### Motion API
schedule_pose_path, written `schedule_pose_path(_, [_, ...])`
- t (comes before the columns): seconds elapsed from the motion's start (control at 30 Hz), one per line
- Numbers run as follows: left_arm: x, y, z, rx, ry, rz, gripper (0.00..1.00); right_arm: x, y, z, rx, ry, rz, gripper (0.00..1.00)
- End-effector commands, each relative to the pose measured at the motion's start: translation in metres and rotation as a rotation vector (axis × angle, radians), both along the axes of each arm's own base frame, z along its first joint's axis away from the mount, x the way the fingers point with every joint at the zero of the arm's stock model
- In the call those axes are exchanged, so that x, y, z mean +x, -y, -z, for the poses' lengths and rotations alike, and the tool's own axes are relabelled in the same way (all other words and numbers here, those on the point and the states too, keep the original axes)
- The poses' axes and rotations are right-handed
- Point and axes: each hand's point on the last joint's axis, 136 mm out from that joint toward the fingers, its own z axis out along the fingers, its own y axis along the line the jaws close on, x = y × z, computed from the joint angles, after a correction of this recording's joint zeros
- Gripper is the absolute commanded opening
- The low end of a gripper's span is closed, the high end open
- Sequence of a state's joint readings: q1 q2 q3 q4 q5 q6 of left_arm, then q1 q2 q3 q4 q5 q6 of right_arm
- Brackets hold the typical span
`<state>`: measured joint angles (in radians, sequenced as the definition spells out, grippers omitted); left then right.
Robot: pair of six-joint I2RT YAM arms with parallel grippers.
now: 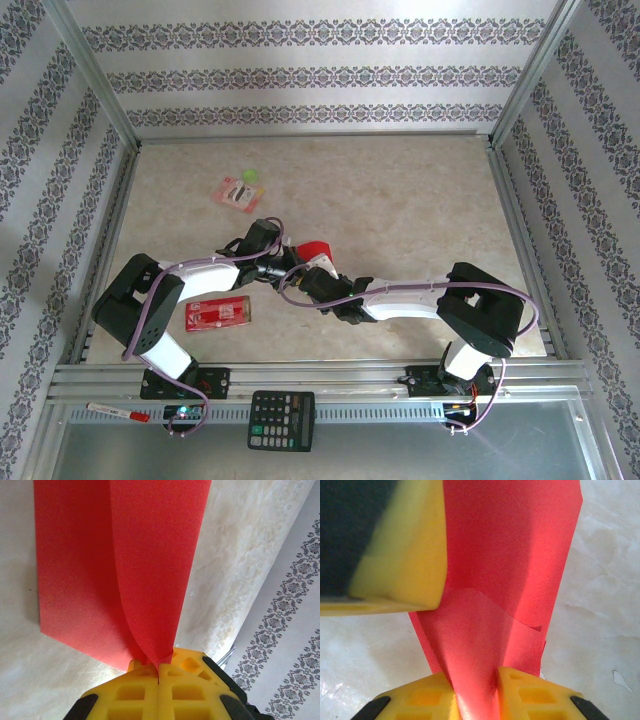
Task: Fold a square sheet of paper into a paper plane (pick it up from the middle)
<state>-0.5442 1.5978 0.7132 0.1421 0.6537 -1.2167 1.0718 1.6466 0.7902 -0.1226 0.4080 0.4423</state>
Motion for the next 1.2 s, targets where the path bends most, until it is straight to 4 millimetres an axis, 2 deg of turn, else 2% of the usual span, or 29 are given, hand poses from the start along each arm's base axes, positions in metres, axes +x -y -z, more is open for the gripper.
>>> schedule_pose_path(0.0, [-0.001, 0.007, -0.007, -0.014, -0.007, 0.027, 0.00, 0.002, 0.004, 0.000, -0.036, 0.023, 0.023, 0.23])
schedule_pose_path(0.37, [-0.001, 0.007, -0.006, -0.011, -0.007, 0.035, 0.00, -0.003, 0.008, 0.000, -0.043, 0.020, 0.016, 0.31])
schedule_pose_path(0.9, [-0.005, 0.007, 0.003, 0.000, -0.021, 0.055, 0.00, -0.002, 0.010, -0.002, -0.052, 0.033, 0.030, 0.17])
schedule_pose_path(1.17, [-0.005, 0.008, 0.005, 0.007, -0.020, 0.064, 0.00, -0.002, 0.013, -0.007, -0.064, 0.034, 0.030, 0.27])
